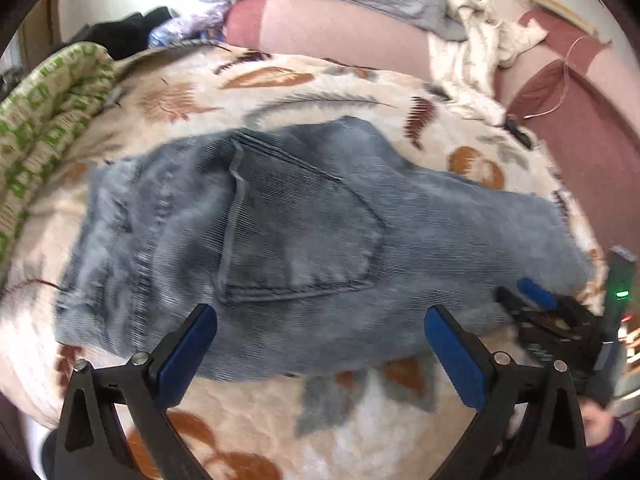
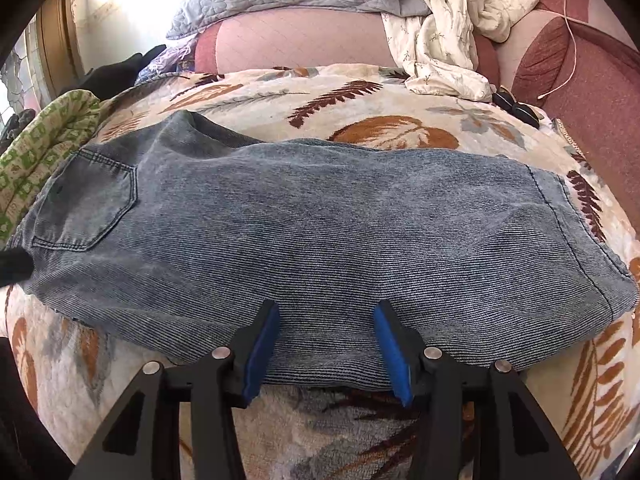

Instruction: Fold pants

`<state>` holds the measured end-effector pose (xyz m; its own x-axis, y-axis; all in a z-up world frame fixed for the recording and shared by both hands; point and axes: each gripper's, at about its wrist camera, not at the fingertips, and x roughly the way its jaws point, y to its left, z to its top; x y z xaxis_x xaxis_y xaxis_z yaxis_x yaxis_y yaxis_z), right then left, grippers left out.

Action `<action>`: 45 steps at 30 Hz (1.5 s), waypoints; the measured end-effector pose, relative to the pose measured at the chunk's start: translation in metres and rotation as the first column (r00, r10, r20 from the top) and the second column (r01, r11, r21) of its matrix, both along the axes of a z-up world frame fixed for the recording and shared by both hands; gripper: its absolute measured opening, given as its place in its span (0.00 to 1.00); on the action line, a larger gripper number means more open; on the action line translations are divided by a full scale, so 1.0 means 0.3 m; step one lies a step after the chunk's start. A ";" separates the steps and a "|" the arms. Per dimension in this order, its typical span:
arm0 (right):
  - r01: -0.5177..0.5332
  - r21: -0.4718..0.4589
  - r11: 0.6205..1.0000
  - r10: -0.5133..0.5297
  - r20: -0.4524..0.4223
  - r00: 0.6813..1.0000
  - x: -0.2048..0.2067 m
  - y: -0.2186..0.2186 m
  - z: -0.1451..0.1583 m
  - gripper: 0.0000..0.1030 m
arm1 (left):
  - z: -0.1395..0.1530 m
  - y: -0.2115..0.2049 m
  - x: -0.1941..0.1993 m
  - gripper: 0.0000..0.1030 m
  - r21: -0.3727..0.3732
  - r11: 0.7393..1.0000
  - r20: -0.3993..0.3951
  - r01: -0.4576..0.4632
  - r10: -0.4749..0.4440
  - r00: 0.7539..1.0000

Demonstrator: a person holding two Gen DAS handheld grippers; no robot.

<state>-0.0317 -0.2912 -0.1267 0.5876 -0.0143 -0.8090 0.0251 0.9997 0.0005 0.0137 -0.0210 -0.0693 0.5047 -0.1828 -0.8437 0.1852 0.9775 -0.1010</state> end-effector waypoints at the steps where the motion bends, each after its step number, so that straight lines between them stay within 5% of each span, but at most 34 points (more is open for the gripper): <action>1: -0.004 0.016 1.000 0.004 -0.007 1.000 0.004 -0.006 0.007 0.54 | -0.006 0.002 0.012 1.00 0.025 1.000 0.004 0.000 -0.001 1.000; 6: 0.047 0.105 0.993 -0.049 0.011 0.999 0.025 -0.072 0.047 0.59 | -0.119 -0.021 0.055 1.00 0.160 0.987 -0.085 0.011 0.002 0.996; 16: 0.304 0.072 0.950 -0.305 0.002 0.952 0.212 -0.361 0.071 0.59 | -0.154 0.008 0.092 1.00 0.100 0.995 -0.084 -0.013 0.022 0.996; 20: 0.326 0.050 0.944 -0.324 -0.053 0.945 0.274 -0.407 0.025 0.59 | -0.158 -0.010 0.089 1.00 0.100 0.995 -0.089 -0.018 0.027 0.996; 24: 0.294 -0.072 0.953 -0.298 -0.043 0.954 0.317 -0.364 -0.003 0.63 | -0.162 -0.020 0.089 1.00 0.102 0.995 -0.097 -0.020 0.030 0.995; 31: 0.309 -0.051 0.950 -0.310 -0.010 0.951 0.308 -0.374 0.014 0.64 | -0.120 -0.009 0.065 1.00 0.086 0.996 -0.072 -0.029 0.035 0.997; 35: 0.235 0.033 0.971 -0.237 0.077 0.968 0.272 -0.318 0.113 0.64 | -0.071 -0.017 0.036 1.00 0.076 0.997 -0.006 -0.032 0.032 0.999; 39: 0.099 0.141 0.985 -0.119 0.140 0.983 0.287 -0.217 0.210 0.64 | -0.065 -0.030 0.046 1.00 0.156 0.987 0.015 -0.030 0.028 0.999; 45: -0.143 0.265 0.954 0.123 0.091 0.988 0.388 -0.013 0.240 0.64 | -0.080 0.017 0.069 1.00 0.170 0.984 -0.012 -0.044 0.047 0.999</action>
<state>0.0847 -0.2951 -0.0546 0.6266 0.2809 -0.7269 -0.1179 0.9562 0.2679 0.0344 -0.0158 -0.0932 0.4954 -0.0133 -0.8686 0.1398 0.9881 0.0646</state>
